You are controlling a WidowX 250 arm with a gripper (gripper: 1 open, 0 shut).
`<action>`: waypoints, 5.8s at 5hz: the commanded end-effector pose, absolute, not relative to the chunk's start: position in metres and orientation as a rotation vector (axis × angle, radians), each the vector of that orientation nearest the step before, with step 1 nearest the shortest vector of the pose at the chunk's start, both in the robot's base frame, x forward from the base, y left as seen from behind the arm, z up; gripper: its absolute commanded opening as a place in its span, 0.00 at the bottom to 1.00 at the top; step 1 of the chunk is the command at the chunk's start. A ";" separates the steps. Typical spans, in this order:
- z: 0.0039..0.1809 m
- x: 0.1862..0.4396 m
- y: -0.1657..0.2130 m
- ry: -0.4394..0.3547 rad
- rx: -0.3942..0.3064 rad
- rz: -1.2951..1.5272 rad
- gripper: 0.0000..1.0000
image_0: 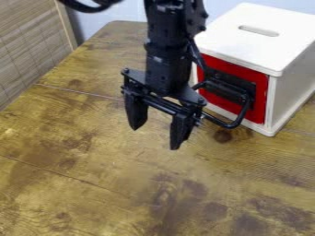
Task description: Close the drawer
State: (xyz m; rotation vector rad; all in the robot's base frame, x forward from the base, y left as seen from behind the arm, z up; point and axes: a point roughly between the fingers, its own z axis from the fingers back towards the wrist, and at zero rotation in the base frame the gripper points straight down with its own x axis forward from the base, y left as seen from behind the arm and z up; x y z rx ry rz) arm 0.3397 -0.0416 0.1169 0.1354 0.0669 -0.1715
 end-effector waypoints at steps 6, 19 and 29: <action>0.133 0.350 0.013 0.002 0.157 0.065 1.00; 0.163 0.365 0.015 -0.137 0.138 -0.038 1.00; 0.155 0.364 0.003 -0.193 0.156 -0.213 1.00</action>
